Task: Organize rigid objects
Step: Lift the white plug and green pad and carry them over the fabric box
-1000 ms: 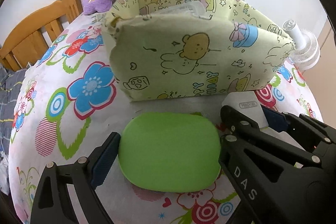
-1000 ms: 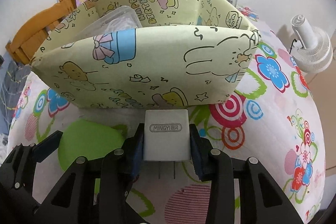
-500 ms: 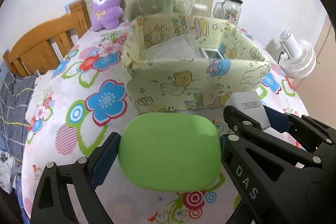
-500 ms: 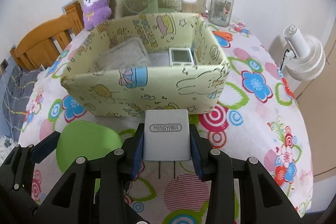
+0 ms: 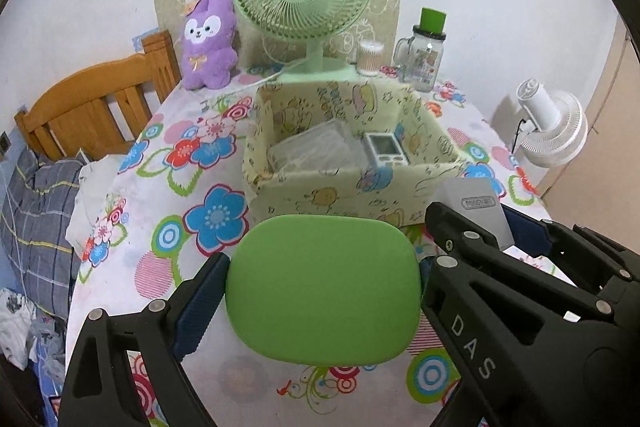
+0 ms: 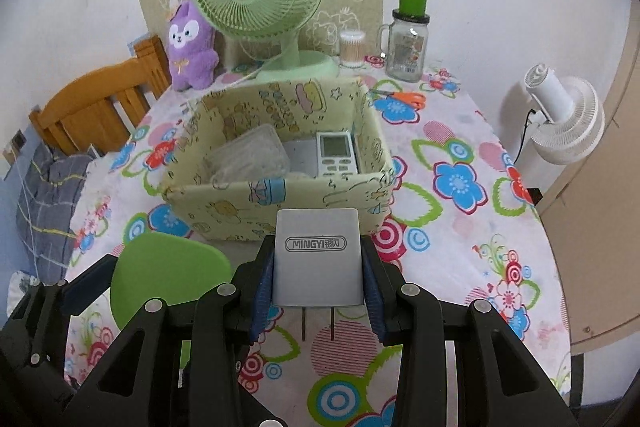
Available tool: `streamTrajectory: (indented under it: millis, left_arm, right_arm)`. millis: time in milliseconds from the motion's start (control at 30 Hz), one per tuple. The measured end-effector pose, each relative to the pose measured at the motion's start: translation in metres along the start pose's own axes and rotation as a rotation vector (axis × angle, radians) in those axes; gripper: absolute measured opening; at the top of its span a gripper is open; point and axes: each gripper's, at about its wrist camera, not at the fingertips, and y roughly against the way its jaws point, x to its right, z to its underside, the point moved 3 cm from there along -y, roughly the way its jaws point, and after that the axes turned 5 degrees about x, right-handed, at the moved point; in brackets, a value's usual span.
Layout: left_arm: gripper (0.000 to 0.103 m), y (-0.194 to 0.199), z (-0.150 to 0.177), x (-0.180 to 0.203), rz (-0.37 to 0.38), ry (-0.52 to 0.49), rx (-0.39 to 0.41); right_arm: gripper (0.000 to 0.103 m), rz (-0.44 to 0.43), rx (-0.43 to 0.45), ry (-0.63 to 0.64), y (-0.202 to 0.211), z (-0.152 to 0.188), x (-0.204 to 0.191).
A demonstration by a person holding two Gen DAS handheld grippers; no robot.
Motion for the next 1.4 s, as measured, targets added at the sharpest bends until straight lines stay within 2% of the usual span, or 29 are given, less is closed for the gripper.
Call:
streamTrajectory:
  millis: [300,600,900,1400]
  left_arm:
    - [0.095,0.023,-0.023,0.004,0.022,-0.007,0.039]
    - [0.095,0.033,-0.04,0.003,0.02,-0.005,0.061]
    - [0.095,0.027,-0.06,0.004,0.016,0.001,0.071]
    - [0.095,-0.005,-0.091,-0.001,0.012,0.02,0.059]
  right_arm:
    - [0.042,0.013,0.04,-0.012,0.028,-0.022,0.001]
    - [0.042,0.023,0.063,-0.015,0.037,-0.039,-0.002]
    - [0.042,0.024,0.072,-0.011,0.031,-0.061,0.0]
    - [0.042,0.012,0.051,0.01,-0.008,-0.094,-0.003]
